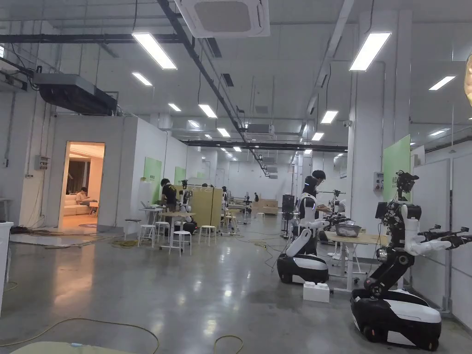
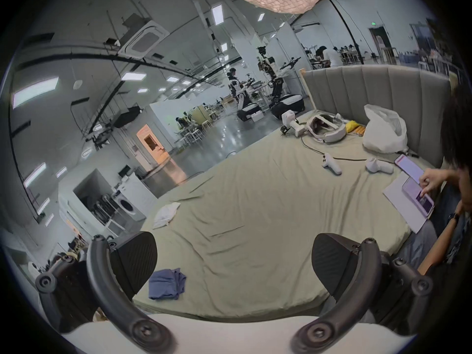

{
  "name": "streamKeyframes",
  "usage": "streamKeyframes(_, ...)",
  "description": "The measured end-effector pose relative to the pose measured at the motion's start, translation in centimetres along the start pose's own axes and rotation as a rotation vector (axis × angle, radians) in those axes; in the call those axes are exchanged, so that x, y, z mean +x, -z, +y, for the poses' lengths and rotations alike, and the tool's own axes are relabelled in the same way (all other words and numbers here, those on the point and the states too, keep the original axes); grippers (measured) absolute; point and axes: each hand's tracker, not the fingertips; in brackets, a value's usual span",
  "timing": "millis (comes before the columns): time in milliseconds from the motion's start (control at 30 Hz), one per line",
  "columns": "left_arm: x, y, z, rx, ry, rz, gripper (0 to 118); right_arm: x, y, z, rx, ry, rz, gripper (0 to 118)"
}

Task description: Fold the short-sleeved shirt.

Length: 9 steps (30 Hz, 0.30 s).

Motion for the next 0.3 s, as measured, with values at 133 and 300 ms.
streamKeyframes(133,-0.06,0.25,-0.11,-0.012,-0.012,-0.007,118,0.58,0.09,-0.45,0.052,-0.034,-0.005,118)
streamKeyframes(300,0.15,0.43,-0.14,-0.014,-0.009,-0.016,118,0.48,-0.18,-0.95,0.115,-0.05,-0.064,118)
